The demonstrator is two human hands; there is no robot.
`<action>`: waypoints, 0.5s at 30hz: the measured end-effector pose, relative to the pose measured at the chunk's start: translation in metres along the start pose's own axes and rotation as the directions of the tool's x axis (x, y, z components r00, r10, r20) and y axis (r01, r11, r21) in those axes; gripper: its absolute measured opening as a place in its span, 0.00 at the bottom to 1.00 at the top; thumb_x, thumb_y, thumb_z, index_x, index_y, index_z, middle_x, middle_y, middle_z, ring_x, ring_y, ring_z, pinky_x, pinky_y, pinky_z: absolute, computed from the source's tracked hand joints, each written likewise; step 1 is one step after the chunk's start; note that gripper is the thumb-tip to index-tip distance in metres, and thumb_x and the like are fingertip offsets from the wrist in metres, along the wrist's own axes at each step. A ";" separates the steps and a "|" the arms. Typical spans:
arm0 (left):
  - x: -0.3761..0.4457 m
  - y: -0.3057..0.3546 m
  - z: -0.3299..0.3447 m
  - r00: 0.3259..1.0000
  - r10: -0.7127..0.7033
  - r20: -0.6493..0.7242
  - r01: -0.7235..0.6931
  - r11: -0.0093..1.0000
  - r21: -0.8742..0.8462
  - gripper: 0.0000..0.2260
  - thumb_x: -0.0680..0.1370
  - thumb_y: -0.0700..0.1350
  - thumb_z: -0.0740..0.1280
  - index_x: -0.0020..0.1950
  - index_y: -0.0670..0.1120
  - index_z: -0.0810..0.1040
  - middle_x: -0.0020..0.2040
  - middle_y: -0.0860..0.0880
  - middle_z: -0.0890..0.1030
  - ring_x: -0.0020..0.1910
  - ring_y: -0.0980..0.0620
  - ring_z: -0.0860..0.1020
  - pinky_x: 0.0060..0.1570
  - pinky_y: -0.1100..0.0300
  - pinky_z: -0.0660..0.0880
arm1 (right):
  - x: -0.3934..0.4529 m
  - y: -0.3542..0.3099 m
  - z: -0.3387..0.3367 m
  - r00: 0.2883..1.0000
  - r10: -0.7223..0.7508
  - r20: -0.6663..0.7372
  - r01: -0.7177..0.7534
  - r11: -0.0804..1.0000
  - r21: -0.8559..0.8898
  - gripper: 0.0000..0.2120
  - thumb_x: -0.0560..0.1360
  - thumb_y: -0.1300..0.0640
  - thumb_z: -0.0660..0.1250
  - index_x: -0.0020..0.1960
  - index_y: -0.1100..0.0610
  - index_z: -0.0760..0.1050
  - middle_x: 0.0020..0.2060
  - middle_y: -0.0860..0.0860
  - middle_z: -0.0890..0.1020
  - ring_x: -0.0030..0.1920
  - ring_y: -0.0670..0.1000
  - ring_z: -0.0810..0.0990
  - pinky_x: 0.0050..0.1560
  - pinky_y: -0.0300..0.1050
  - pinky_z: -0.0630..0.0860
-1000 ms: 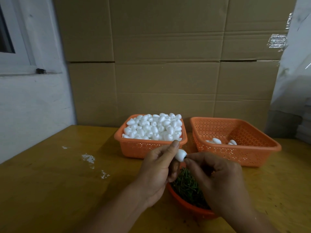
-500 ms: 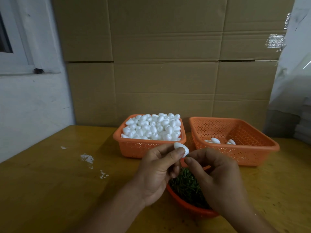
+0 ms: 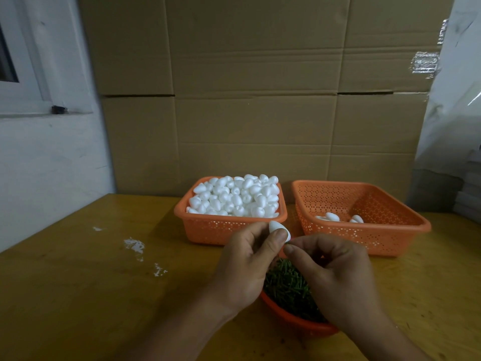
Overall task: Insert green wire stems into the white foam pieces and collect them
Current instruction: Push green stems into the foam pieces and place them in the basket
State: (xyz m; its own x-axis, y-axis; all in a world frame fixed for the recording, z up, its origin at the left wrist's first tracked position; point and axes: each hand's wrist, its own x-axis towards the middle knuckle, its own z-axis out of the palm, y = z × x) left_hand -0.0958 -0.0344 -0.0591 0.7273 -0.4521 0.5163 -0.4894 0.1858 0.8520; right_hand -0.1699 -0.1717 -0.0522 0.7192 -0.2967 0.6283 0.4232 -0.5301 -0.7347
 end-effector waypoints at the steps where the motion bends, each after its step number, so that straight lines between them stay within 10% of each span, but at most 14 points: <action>1: 0.000 -0.001 0.000 1.000 0.015 0.004 -0.015 0.999 0.034 0.11 0.80 0.53 0.65 0.46 0.47 0.81 0.34 0.55 0.75 0.36 0.56 0.73 0.37 0.62 0.71 | 0.000 0.000 0.000 1.000 0.001 -0.002 -0.001 1.000 0.000 0.09 0.71 0.60 0.77 0.36 0.48 0.85 0.29 0.44 0.84 0.29 0.44 0.81 0.30 0.31 0.73; 15: -0.003 -0.004 0.003 0.998 0.069 0.011 -0.069 0.989 0.132 0.12 0.79 0.60 0.63 0.46 0.54 0.78 0.36 0.55 0.76 0.37 0.58 0.74 0.38 0.56 0.72 | -0.001 0.002 0.001 0.998 0.038 0.040 -0.040 0.998 0.056 0.09 0.73 0.59 0.76 0.39 0.46 0.85 0.31 0.46 0.84 0.29 0.43 0.81 0.31 0.35 0.75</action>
State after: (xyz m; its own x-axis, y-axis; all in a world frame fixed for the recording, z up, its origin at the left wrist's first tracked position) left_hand -0.0979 -0.0366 -0.0644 0.6869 -0.4475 0.5726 -0.5980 0.0998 0.7953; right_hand -0.1693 -0.1716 -0.0550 0.7563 -0.2847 0.5890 0.4240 -0.4724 -0.7727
